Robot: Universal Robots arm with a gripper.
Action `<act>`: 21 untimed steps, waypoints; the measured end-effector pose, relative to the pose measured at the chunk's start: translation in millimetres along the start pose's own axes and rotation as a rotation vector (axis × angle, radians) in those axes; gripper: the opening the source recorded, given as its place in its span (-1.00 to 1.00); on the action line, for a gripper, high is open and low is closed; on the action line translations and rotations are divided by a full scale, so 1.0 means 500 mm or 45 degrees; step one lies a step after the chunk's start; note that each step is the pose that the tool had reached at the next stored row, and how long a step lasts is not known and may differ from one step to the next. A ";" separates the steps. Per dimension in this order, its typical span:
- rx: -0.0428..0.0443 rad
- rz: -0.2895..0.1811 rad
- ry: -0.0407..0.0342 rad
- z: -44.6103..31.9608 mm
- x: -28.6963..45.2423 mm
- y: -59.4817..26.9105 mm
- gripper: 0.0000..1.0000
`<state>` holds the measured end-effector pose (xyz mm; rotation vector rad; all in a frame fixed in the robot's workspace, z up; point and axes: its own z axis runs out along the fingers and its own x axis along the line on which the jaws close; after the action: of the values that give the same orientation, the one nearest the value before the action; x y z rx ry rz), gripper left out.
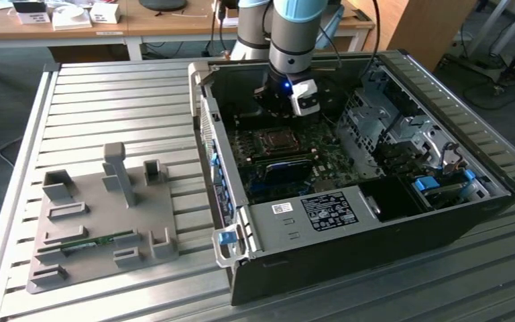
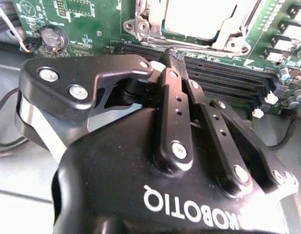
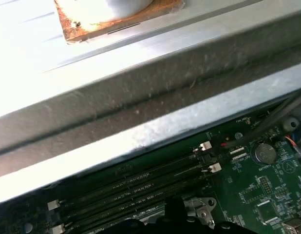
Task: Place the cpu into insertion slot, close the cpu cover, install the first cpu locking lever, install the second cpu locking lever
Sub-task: 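Install the first cpu locking lever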
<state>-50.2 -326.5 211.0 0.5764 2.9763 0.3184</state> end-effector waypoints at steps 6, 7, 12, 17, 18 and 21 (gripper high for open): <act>0.001 0.000 -0.0004 0.000 0.000 0.000 -0.79; 0.001 0.000 -0.0004 0.000 0.000 0.000 -0.79; 0.059 -0.007 0.0007 0.000 0.000 0.000 -0.79; 0.100 -0.039 0.0182 0.000 -0.001 0.000 -0.79; 0.099 -0.051 0.0205 0.000 -0.001 0.000 -0.79; 0.096 -0.111 0.0316 0.000 -0.001 0.000 -0.79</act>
<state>-49.6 -326.5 211.0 0.4517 3.0374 0.2086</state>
